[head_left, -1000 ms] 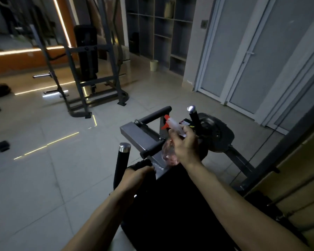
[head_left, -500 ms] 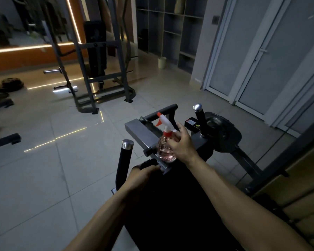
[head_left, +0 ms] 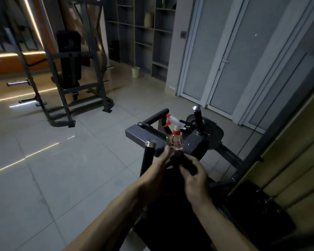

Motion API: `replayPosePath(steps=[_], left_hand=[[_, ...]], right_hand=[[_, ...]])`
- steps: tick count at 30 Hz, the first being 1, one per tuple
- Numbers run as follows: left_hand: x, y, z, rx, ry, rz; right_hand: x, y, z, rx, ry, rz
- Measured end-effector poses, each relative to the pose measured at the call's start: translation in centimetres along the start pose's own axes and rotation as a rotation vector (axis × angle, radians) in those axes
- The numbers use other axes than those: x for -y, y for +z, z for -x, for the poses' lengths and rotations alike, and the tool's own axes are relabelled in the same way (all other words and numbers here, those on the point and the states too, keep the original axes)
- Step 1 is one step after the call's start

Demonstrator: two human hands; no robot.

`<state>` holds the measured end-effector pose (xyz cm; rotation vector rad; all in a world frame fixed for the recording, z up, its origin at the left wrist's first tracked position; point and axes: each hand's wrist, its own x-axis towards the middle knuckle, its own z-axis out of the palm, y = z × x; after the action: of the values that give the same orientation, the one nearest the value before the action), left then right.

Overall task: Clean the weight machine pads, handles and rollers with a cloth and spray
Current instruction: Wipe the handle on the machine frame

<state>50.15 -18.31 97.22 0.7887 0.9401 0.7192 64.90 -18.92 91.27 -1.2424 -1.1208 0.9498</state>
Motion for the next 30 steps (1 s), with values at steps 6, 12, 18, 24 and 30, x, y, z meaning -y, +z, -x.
replayPosePath(steps=[6,12,18,24,30], left_hand=[[0.6,-7.1,2.7,-0.542,0.576,-0.451],[-1.4,-10.9,-0.2,-0.317,0.346,-0.453],[1.3,-11.5,-0.6,-0.218,0.314,-0.331],[1.4,-11.3,0.2,-0.122,0.304,-0.227],[1.6,-11.0,0.9,-0.136,0.27,-0.116]], right_hand=[[0.4,6.1,2.3,-0.194,-0.037,-0.004],[0.4,11.5,1.2,-0.225,-0.425,0.331],[-3.6,11.1,3.0,-0.247,-0.587,0.615],[-8.0,10.3,7.2,-0.144,-0.513,0.742],[-6.3,8.9,8.4,-0.147,-0.477,0.799]])
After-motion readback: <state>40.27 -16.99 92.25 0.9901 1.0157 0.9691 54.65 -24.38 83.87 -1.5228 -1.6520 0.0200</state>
